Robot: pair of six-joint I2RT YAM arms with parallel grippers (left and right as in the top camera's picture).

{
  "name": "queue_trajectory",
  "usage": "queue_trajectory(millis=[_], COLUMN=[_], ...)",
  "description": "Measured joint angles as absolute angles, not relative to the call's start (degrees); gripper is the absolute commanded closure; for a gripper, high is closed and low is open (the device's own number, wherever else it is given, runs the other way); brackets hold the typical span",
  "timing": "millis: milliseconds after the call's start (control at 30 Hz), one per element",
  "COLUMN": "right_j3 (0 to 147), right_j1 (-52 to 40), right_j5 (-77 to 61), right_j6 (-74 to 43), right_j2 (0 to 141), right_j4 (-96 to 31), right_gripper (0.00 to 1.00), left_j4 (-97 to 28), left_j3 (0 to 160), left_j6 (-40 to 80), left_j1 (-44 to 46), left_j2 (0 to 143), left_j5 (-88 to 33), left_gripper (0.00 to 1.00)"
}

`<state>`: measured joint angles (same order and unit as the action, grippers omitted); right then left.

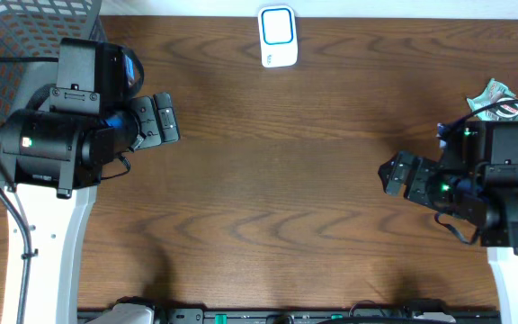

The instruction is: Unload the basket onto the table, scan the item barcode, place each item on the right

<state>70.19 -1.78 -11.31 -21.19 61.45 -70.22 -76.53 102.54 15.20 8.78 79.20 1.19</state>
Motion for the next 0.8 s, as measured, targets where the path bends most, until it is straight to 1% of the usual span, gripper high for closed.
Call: queue_trajectory(millis=[200,367,633,800], right_j3=[55.77,40.25,19.25,12.4], right_j1=[-3.77,-4.58,-4.75,-4.75], right_j5=[-11.16,-12.05,-11.99,-11.38], right_j6=[-14.28,-8.47,-4.23,-3.6], right_j2=[53.74,40.21,20.56,13.56], right_j4=[-53.93,-37.8,-19.42,-9.37], right_gripper=[0.01,0.01,0.01,0.01], left_j4=[-76.51,-76.51,-76.58,-76.55], left_j3=[102.54,102.52,102.52,102.52], left_j6=[15.2,15.2,15.2,15.2], left_j1=[8.78,8.78,8.78,8.78], left_j2=[79.2,79.2,79.2,79.2], left_j5=[1.17,1.15,1.17,1.15], left_gripper=[0.02,0.02,0.02,0.02])
